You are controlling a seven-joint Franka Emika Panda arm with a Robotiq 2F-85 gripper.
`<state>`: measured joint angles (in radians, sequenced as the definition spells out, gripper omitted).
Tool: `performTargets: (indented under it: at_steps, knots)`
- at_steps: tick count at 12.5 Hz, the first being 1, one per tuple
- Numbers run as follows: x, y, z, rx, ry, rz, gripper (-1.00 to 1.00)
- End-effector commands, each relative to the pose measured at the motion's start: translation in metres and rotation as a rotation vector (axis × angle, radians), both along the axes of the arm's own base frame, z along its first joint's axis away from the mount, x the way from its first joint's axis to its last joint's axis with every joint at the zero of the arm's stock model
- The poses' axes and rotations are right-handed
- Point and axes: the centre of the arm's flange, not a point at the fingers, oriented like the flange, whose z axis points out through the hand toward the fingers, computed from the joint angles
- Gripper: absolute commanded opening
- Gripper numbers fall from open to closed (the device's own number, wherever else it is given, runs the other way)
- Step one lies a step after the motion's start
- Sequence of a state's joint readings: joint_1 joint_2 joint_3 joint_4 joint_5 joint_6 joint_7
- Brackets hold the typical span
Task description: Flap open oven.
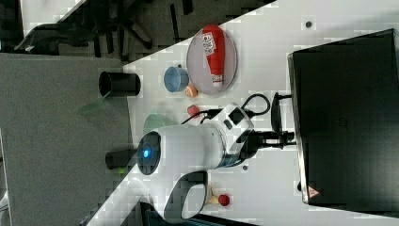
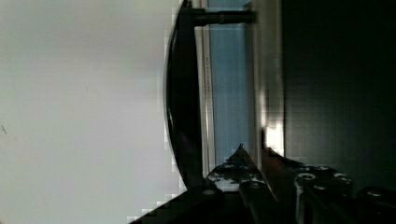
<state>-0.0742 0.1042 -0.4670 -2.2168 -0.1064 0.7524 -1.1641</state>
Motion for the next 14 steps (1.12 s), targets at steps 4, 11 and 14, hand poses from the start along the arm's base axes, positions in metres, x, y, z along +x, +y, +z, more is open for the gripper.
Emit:
performTargets:
  at_steps: [4, 11, 14]
  knots:
    - [0.024, 0.025, -0.015, -0.016, -0.006, 0.106, -0.65]
    - [0.036, 0.071, -0.027, -0.155, 0.052, 0.111, -0.65]
    - [0.043, 0.116, -0.042, -0.205, 0.062, 0.106, -0.65]
